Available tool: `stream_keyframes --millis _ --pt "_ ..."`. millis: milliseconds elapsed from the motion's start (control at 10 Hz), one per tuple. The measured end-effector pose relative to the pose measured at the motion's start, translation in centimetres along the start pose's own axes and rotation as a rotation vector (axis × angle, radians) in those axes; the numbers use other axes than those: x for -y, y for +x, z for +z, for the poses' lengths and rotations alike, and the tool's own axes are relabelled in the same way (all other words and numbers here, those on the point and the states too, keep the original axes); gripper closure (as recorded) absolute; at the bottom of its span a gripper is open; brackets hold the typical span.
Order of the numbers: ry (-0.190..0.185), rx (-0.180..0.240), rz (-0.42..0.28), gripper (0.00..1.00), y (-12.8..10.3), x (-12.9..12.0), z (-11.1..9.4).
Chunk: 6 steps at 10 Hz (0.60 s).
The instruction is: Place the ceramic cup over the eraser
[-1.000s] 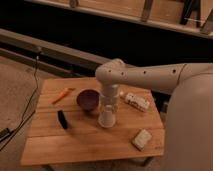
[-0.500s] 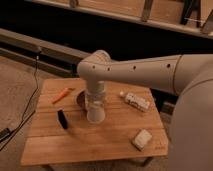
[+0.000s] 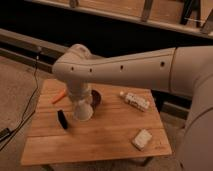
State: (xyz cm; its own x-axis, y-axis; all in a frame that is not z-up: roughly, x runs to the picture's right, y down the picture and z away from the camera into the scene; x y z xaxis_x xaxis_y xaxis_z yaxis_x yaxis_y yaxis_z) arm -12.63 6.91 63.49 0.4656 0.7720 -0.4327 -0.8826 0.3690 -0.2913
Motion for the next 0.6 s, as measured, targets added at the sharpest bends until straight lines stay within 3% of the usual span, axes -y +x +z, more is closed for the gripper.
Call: stream_keyframes --millis 300,600 --pt "-0.008 0.032 -0.115 1.0 -0.6 -4.0 -0.8" --pt "-0.033 0.038 -0.186 1.0 -1.7 -6.7 -0.2"
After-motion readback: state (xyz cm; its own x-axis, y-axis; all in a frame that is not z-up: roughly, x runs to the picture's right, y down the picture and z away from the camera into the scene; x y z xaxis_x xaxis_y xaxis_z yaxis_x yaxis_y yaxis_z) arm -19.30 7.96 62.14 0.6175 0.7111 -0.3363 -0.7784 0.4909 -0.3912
